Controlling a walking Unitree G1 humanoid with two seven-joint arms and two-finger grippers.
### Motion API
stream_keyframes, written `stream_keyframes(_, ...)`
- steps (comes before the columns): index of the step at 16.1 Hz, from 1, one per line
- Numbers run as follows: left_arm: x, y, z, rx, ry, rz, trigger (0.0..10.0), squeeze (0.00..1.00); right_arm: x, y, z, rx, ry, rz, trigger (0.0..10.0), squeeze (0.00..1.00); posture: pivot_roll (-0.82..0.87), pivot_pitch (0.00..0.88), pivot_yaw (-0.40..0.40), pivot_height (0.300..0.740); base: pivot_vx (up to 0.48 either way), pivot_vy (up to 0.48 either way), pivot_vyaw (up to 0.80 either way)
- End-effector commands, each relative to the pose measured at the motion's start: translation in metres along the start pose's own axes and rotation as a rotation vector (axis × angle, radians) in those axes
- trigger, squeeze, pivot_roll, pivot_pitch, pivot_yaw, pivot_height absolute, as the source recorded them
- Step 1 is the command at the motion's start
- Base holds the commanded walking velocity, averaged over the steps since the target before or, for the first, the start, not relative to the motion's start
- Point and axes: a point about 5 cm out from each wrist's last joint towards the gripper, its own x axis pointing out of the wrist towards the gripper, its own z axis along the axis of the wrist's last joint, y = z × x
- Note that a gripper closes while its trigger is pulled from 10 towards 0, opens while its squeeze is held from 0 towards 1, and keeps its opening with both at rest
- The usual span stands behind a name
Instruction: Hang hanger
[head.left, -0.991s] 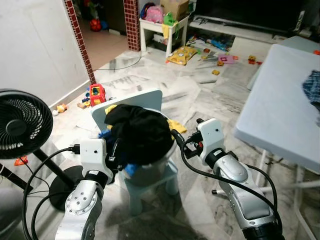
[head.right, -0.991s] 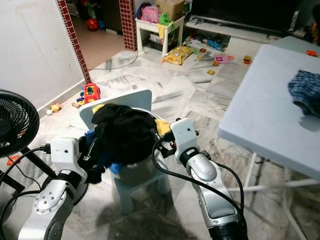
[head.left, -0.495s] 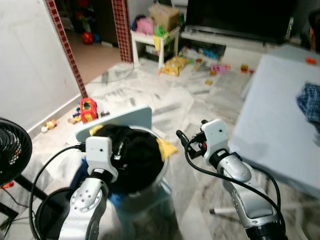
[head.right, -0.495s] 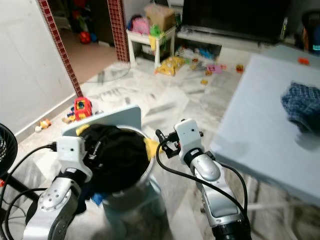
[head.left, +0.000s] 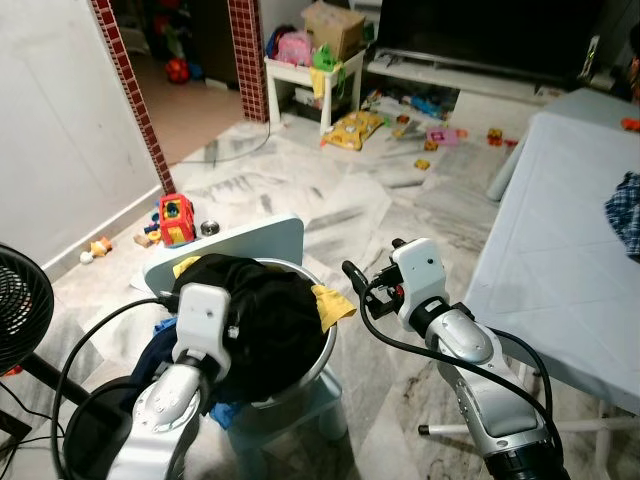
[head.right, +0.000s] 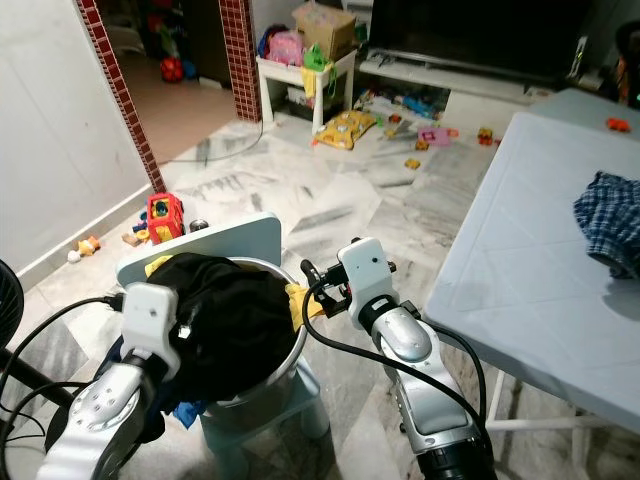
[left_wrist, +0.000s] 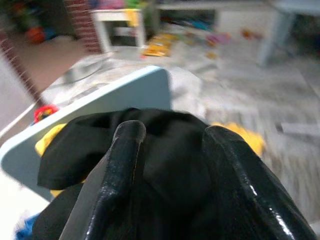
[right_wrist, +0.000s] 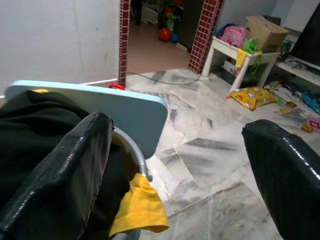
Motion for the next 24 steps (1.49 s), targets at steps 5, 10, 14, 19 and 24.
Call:
stream_keyframes(5,-0.013,0.004,-0.007,-0.136,0.201,0.041,10.0,0.0,0.003,0.0,0.001,0.0,-0.005,0.001,10.0,0.0,-0.1,0.043,0.002,0.74,0.0,0.0,0.0)
stream_keyframes(10,-0.012,-0.004,-0.027,-0.401,0.378,0.095,10.0,0.0,0.006,-0.001,0.005,-0.02,-0.017,0.007,10.0,0.0,-0.1,0.045,0.0,0.74,0.0,0.0,0.0)
stream_keyframes(14,-0.013,-0.004,-0.017,-0.408,0.389,0.079,10.0,0.0,0.007,-0.004,0.005,-0.026,-0.018,-0.001,10.0,0.0,-0.1,0.047,0.002,0.74,0.0,0.0,0.0)
stream_keyframes(19,-0.025,-0.002,-0.012,-0.357,0.409,0.071,10.0,1.0,0.008,-0.002,0.005,-0.03,-0.02,0.007,10.0,0.0,-0.1,0.051,0.001,0.74,0.0,0.0,0.0)
stream_keyframes(24,-0.031,-0.014,0.001,-0.27,0.404,-0.08,10.0,1.0,0.01,-0.002,0.004,-0.043,-0.018,0.009,10.0,0.0,-0.09,0.052,0.001,0.74,0.0,0.0,0.0)
